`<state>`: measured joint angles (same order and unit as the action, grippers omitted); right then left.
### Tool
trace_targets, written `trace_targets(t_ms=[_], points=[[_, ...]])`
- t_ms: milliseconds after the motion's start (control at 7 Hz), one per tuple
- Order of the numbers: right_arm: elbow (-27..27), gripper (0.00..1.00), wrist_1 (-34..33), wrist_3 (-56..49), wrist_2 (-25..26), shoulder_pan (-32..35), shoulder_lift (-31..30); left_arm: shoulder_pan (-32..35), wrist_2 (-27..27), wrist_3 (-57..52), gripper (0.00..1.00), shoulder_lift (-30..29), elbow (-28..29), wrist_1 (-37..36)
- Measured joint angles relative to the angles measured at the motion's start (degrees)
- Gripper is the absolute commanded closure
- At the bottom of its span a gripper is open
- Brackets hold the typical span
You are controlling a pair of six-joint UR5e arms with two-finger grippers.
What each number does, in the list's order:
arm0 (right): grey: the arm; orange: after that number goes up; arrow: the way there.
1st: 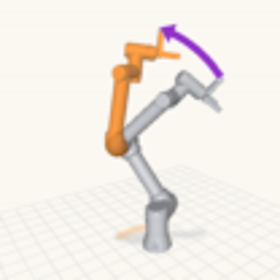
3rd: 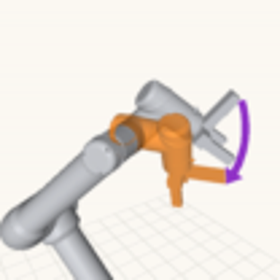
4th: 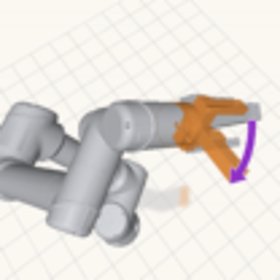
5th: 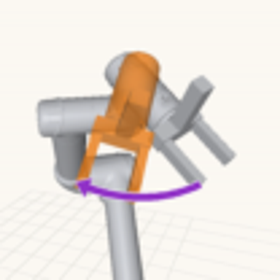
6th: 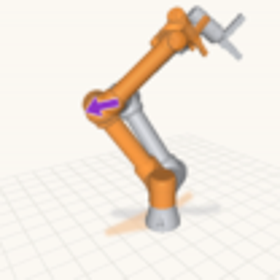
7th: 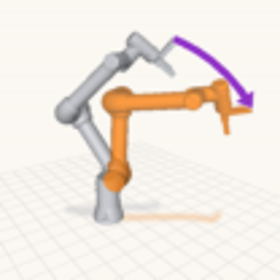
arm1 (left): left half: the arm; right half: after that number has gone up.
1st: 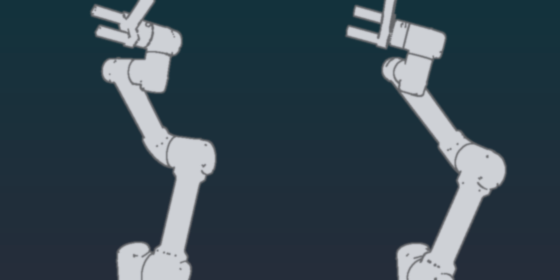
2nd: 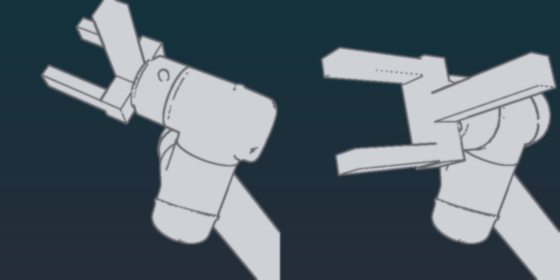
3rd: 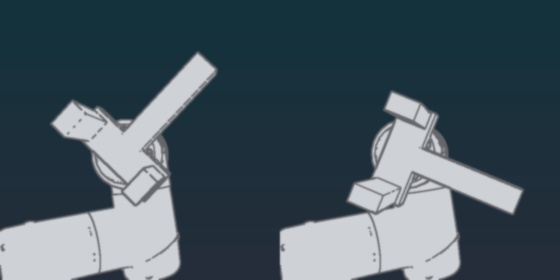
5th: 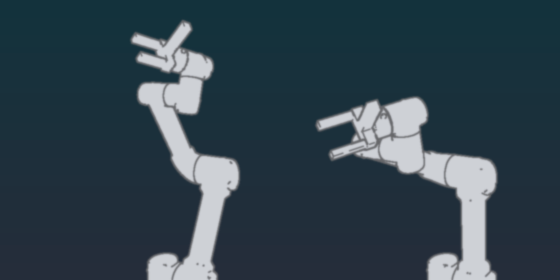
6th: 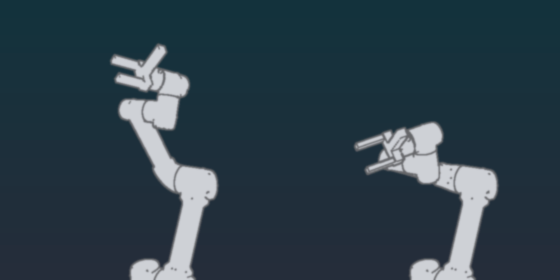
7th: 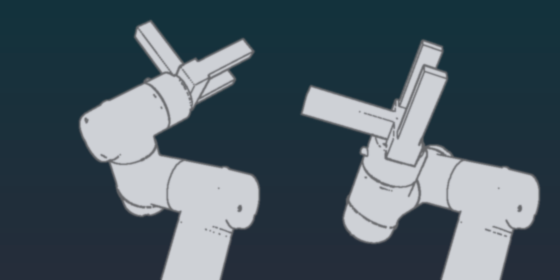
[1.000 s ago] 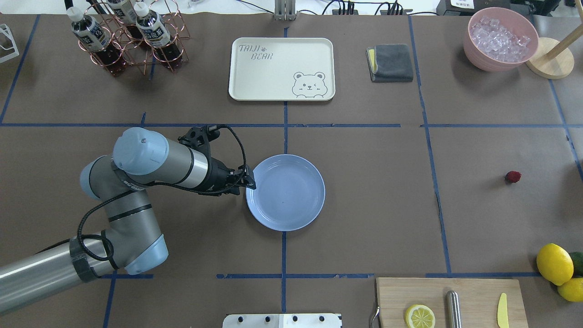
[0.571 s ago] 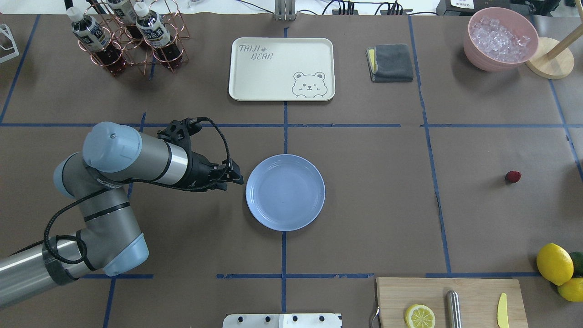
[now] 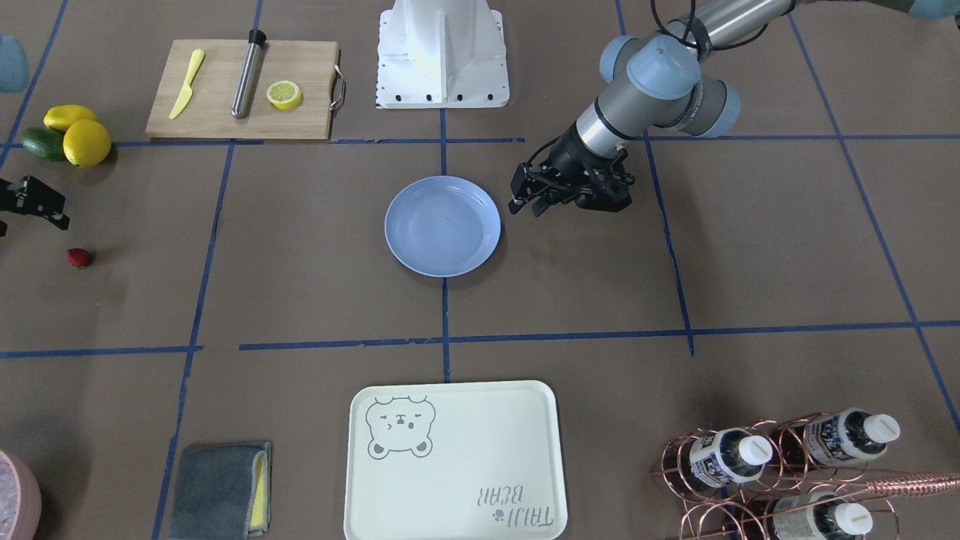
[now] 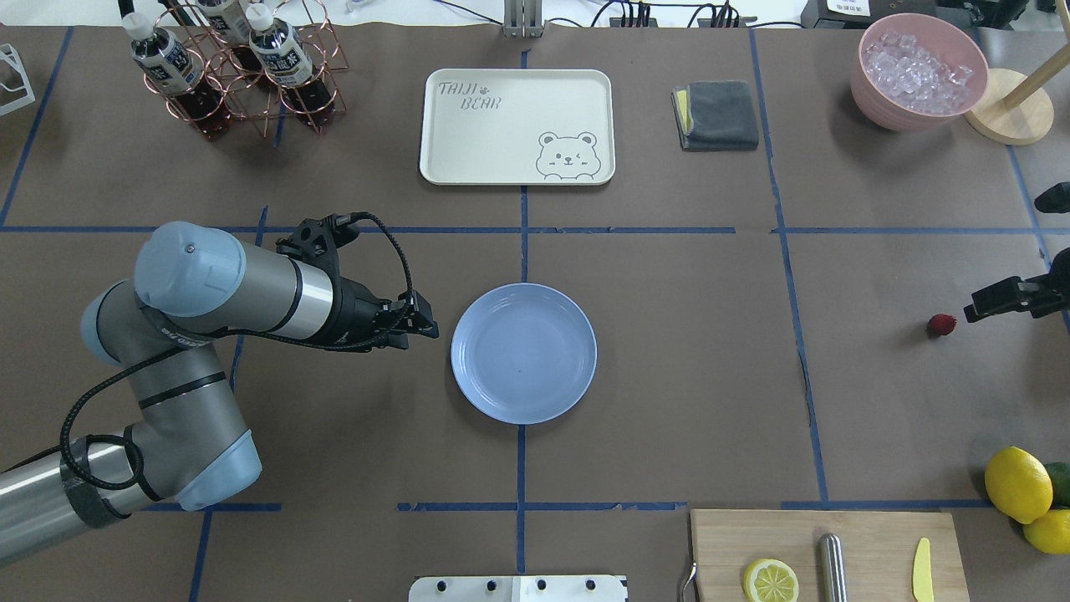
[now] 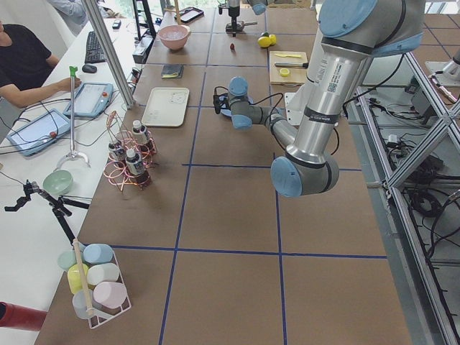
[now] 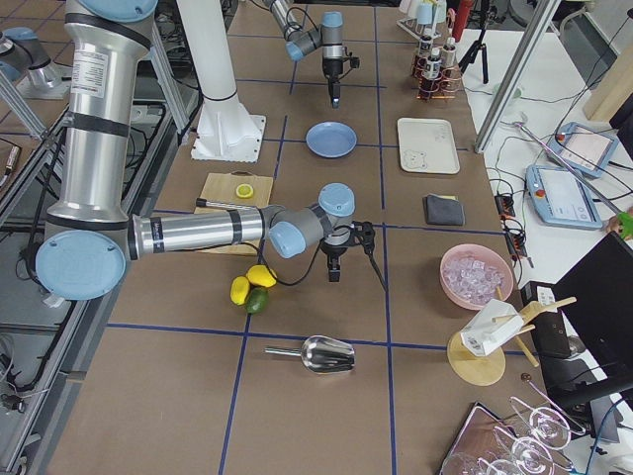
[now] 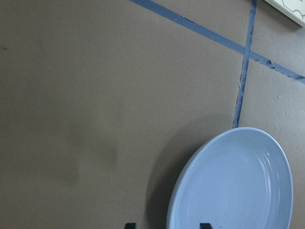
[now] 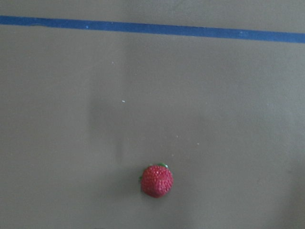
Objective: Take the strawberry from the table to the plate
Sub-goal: 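Release the plate with the left gripper while the right gripper reaches toward the strawberry, then grasp the red strawberry with the right gripper and lift it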
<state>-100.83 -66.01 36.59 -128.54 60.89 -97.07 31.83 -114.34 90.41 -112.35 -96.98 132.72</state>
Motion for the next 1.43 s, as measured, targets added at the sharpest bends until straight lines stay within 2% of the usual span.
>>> trace_targets(t_ms=[429, 714, 857, 1143, 1286, 1429], points=[[6.36, 0.08, 4.59, 3.92, 2.23, -3.36, 2.7, -0.07, 0.07, 0.05, 0.45, -0.06, -0.05, -0.01], [8.75, 0.17, 6.99, 4.08, 2.46, -4.57, 2.89, -0.02, 0.1, 0.09, 0.45, -0.05, -0.05, -0.01], [9.1, 0.24, 7.2, 4.12, 2.49, -4.9, 3.0, -0.02, 0.14, 0.11, 0.45, 0.03, -0.05, -0.01], [9.36, 0.8, 7.29, 4.23, 2.42, -5.16, 3.17, 0.04, 0.12, 0.08, 0.45, 0.1, -0.05, -0.01], [9.33, 1.0, 7.32, 4.29, 2.37, -5.21, 3.19, 0.05, 0.14, 0.08, 0.45, 0.11, -0.08, -0.01], [9.2, 1.0, 7.35, 4.29, 2.34, -5.24, 3.22, 0.07, 0.16, 0.07, 0.44, 0.11, -0.11, -0.01]])
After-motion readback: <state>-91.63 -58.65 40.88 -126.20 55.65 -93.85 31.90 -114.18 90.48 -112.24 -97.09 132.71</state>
